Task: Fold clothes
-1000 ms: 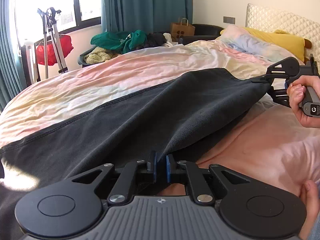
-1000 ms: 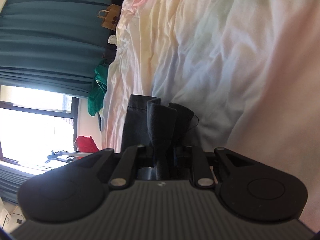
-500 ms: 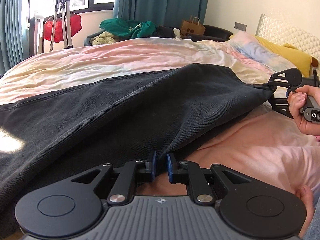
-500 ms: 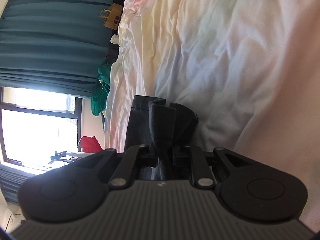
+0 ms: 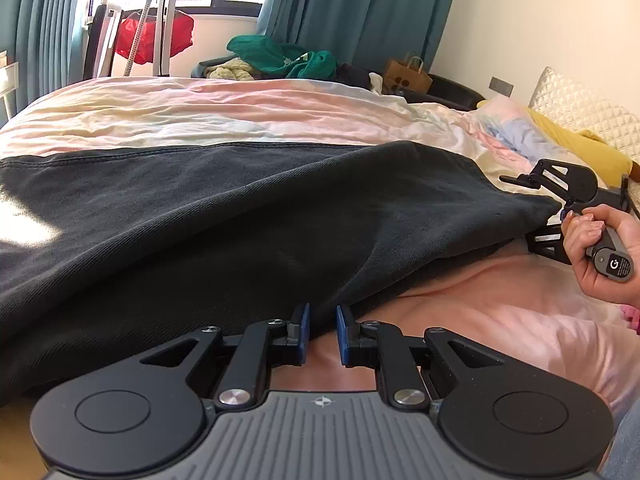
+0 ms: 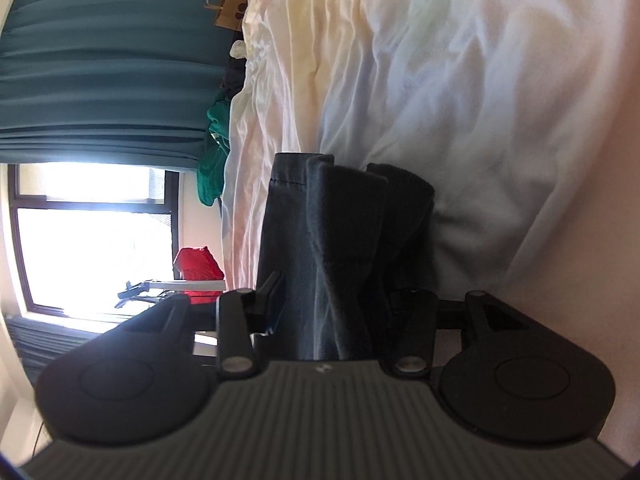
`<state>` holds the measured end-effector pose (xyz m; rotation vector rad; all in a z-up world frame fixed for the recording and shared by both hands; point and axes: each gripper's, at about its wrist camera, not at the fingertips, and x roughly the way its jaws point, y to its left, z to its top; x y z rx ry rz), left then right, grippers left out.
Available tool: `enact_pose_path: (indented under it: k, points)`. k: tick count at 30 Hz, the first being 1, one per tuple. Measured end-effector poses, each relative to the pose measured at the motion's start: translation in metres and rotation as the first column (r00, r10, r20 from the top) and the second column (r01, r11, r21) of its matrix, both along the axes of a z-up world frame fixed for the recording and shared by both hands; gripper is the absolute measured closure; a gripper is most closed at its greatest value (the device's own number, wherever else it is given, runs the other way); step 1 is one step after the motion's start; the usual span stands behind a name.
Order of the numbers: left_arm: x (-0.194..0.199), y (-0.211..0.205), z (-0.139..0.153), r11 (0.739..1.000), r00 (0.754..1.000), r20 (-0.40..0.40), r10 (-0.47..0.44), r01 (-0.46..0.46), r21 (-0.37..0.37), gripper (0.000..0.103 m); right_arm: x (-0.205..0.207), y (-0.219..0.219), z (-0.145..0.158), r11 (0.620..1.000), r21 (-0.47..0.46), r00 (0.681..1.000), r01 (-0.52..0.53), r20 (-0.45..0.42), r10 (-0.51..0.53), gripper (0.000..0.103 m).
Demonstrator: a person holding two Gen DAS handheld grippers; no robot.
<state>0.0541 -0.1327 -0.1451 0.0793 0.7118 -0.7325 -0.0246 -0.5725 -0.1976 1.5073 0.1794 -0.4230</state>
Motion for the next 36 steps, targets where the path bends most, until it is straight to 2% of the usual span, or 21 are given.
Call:
enact_pose_path:
  k: [1,3,4,6,8,11,13,17,19,20,22,24,26,28,31,36]
  points:
    - [0.0,0.001,-0.001,1.0,1.0,-0.003,0.009,-0.009,-0.009,0.087,0.001,0.001,0.002,0.999,-0.032,1.0,-0.007,0.002,0.007,0.055]
    - [-0.001,0.004,-0.004,0.999,0.999,-0.013,0.031,-0.031,-0.03,0.087,0.001,0.001,0.003,0.999,-0.04,1.0,0.003,0.027,-0.002,0.055]
    - [-0.002,0.004,-0.005,0.999,0.999,-0.012,0.036,-0.037,-0.033,0.087,0.001,0.001,0.003,0.999,-0.04,0.999,0.01,0.04,-0.008,0.06]
    - [-0.004,0.005,-0.005,0.999,0.999,-0.006,0.042,-0.042,-0.032,0.087,0.0,0.001,0.004,0.998,-0.063,1.0,0.012,0.019,-0.011,0.08]
    - [-0.006,0.004,-0.003,0.999,0.999,0.004,0.039,-0.039,-0.025,0.087,0.002,0.002,0.009,0.995,-0.102,0.999,0.004,-0.032,-0.008,0.089]
    - [-0.009,0.007,0.006,1.0,1.0,0.003,0.023,-0.023,-0.018,0.072,0.003,0.004,0.017,0.988,-0.152,0.997,0.008,-0.071,-0.019,0.092]
    - [-0.013,0.01,0.016,1.0,1.0,0.002,0.011,-0.011,-0.018,0.058,0.003,0.006,0.024,0.982,-0.188,0.996,0.015,-0.085,-0.032,0.092]
    - [-0.018,0.029,0.042,0.999,1.0,0.011,0.024,-0.024,-0.03,0.051,0.001,0.013,0.035,0.967,-0.254,0.993,0.026,-0.104,-0.054,0.092]
    - [-0.019,0.04,0.053,0.999,0.999,0.035,0.04,-0.039,-0.031,0.041,-0.001,0.015,0.035,0.966,-0.255,0.993,0.043,-0.099,-0.07,0.092]
    - [-0.019,0.046,0.058,0.998,0.997,0.052,0.053,-0.051,-0.026,0.039,-0.001,0.015,0.035,0.966,-0.252,0.992,0.053,-0.095,-0.079,0.092]
    - [-0.015,0.057,0.067,0.996,0.993,0.087,0.084,-0.083,-0.012,0.038,0.0,0.016,0.035,0.966,-0.248,0.992,0.071,-0.087,-0.095,0.092]
    - [-0.005,0.068,0.072,0.991,0.985,0.106,0.135,-0.136,0.001,0.038,0.002,0.02,0.041,0.955,-0.288,0.991,0.07,-0.092,-0.101,0.092]
    - [0.007,0.078,0.074,0.98,0.974,0.108,0.199,-0.201,0.005,0.038,0.005,0.023,0.048,0.937,-0.342,0.99,0.065,-0.099,-0.105,0.092]
    - [0.019,0.084,0.074,0.969,0.96,0.143,0.241,-0.246,0.016,0.038,0.008,0.025,0.055,0.924,-0.376,0.99,0.062,-0.093,-0.105,0.092]
    - [0.036,0.093,0.067,0.946,0.936,0.173,0.306,-0.319,0.052,0.038,0.007,0.023,0.058,0.925,-0.374,0.992,0.064,-0.078,-0.1,0.092]
    - [0.058,0.111,0.041,0.903,0.905,0.124,0.408,-0.42,0.091,0.038,0.007,0.021,0.056,0.93,-0.362,0.991,0.058,-0.094,-0.098,0.092]
